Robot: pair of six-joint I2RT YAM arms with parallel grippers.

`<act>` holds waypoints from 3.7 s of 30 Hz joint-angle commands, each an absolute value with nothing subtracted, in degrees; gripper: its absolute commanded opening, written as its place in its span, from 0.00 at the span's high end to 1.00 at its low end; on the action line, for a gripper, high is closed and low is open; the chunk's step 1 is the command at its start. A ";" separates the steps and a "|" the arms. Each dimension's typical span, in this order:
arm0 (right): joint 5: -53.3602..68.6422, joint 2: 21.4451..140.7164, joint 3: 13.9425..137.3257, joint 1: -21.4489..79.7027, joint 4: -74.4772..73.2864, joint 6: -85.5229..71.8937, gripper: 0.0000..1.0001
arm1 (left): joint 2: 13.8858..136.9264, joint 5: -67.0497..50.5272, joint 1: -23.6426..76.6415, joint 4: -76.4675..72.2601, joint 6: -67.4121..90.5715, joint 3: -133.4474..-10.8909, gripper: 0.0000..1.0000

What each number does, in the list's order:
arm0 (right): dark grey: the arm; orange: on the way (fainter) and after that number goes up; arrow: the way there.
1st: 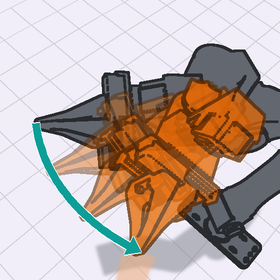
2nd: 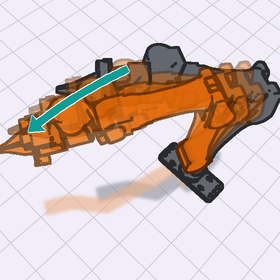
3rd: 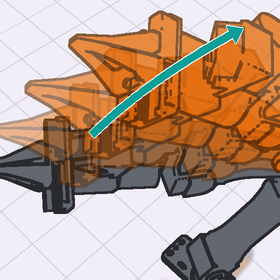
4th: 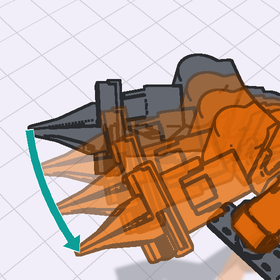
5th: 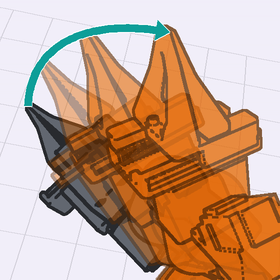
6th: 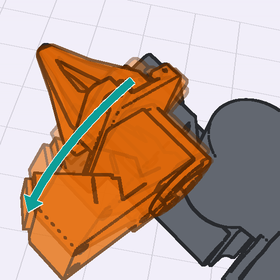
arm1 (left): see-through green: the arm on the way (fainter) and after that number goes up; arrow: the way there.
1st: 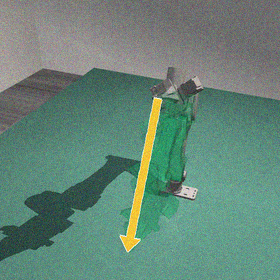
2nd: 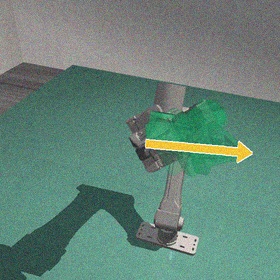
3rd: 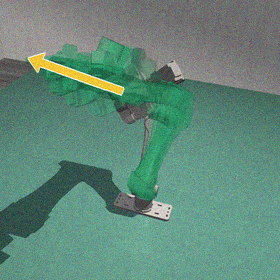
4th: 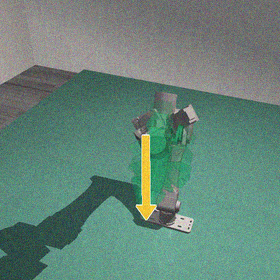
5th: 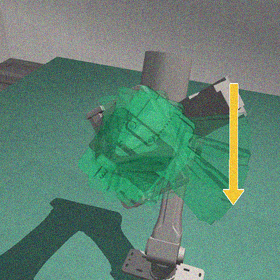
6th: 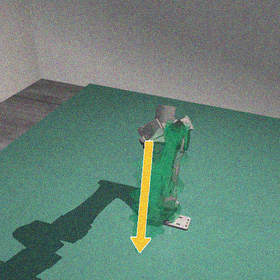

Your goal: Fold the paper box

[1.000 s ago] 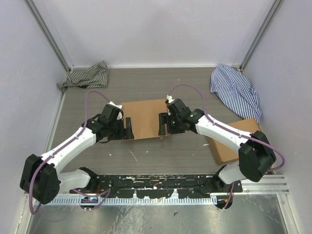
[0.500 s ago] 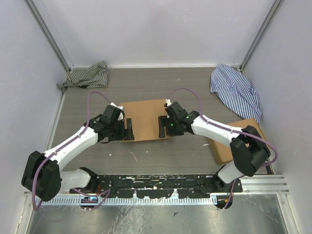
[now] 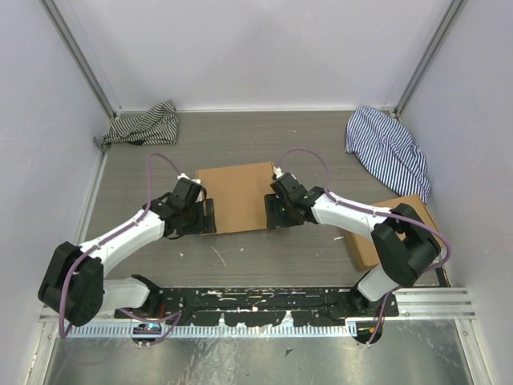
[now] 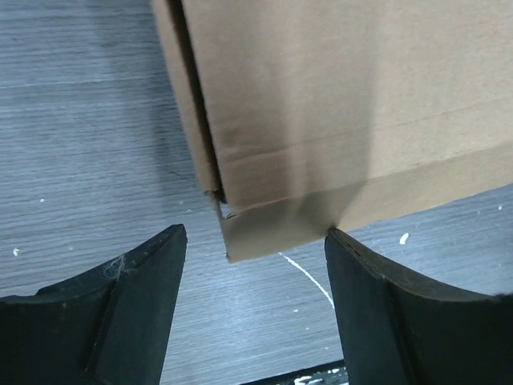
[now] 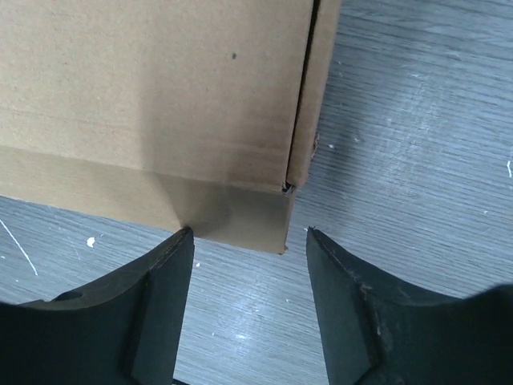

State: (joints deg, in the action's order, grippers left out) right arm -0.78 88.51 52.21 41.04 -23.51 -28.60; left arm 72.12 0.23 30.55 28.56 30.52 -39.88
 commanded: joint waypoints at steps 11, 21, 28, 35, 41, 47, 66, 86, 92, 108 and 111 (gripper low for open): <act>-1.28 78.42 55.69 41.39 -24.43 -25.04 0.67 | 68.36 5.36 30.71 24.18 31.39 -36.91 0.89; -5.27 90.13 82.36 38.00 -27.65 -17.68 0.75 | 52.70 0.94 30.69 26.26 33.31 -34.22 0.97; 1.75 115.72 106.23 33.00 -24.32 -13.92 0.77 | 52.54 -1.73 30.77 22.02 33.95 -33.32 0.88; 3.19 131.40 118.35 32.30 -22.21 -10.77 0.78 | 59.63 -3.54 30.77 13.38 34.16 -30.38 0.94; 6.91 134.43 118.48 32.17 -22.79 -10.16 0.78 | 66.77 -3.16 30.76 9.14 33.63 -30.38 0.95; 17.68 135.02 116.97 32.26 -26.20 -8.81 0.77 | 73.98 -0.98 30.76 7.48 33.72 -32.17 0.99; 29.15 131.29 107.58 44.87 -33.18 -3.58 0.77 | 68.78 21.63 41.26 2.90 43.95 -27.38 1.00; 19.38 126.46 103.18 37.20 -25.21 -14.15 0.80 | 58.43 12.84 46.59 13.08 42.77 -32.29 0.77; 18.24 124.12 101.21 31.56 -23.33 -17.47 0.79 | 52.99 9.79 48.49 14.64 44.08 -31.68 0.76; 8.53 111.33 81.12 24.66 -23.69 -16.35 0.78 | 85.07 11.54 66.41 5.65 41.50 -44.98 0.81; 9.71 110.71 78.64 24.65 -23.59 -16.22 0.78 | 88.85 11.75 66.69 4.46 41.72 -46.30 0.82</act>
State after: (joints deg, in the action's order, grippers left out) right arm 9.93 113.67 81.38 24.32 -23.94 -16.43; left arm 85.14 9.80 66.39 7.57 42.06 -43.92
